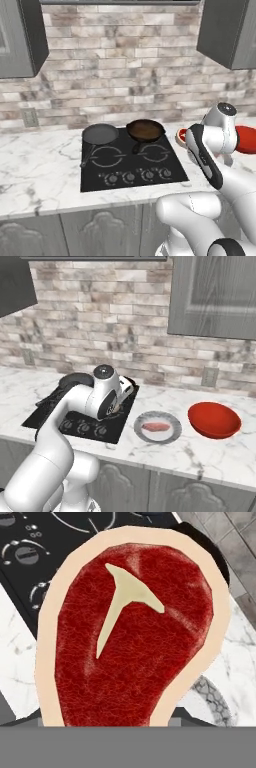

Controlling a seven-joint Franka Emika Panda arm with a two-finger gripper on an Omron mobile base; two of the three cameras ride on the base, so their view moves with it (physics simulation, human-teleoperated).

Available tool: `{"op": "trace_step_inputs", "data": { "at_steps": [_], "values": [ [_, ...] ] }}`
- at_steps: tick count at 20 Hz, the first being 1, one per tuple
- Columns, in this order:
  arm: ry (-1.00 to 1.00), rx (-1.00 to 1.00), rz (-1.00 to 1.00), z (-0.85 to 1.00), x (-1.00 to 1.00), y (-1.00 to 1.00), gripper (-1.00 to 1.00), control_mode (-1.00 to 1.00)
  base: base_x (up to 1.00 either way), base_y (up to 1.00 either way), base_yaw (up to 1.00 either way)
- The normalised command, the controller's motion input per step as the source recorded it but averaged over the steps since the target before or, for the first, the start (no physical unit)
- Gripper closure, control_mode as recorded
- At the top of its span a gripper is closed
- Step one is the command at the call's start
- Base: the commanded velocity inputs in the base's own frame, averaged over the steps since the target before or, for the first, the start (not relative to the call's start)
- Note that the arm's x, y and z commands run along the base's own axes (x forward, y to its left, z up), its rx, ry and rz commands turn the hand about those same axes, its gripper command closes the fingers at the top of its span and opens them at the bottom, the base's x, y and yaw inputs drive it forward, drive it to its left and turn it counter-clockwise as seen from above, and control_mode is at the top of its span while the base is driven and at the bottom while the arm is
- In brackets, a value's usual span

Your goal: Place one of the steaks on the plate and the other in the bowl. Then place the bowl in the fridge.

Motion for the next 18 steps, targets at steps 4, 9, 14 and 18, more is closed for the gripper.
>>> {"op": "trace_step_inputs", "data": {
  "at_steps": [4,9,14,18],
  "values": [
    [0.00,0.00,0.00,0.00,0.00,0.00,1.00,1.00,0.00,-0.63,0.07],
    [0.00,0.00,0.00,0.00,0.00,0.00,1.00,1.00,0.00,-0.63,0.06],
    [0.00,0.00,0.00,0.00,0.00,0.00,1.00,1.00,0.00,-0.61,0.06],
    [0.00,0.00,0.00,0.00,0.00,0.00,1.00,1.00,0.00,-0.59,0.06]
  ]
}}
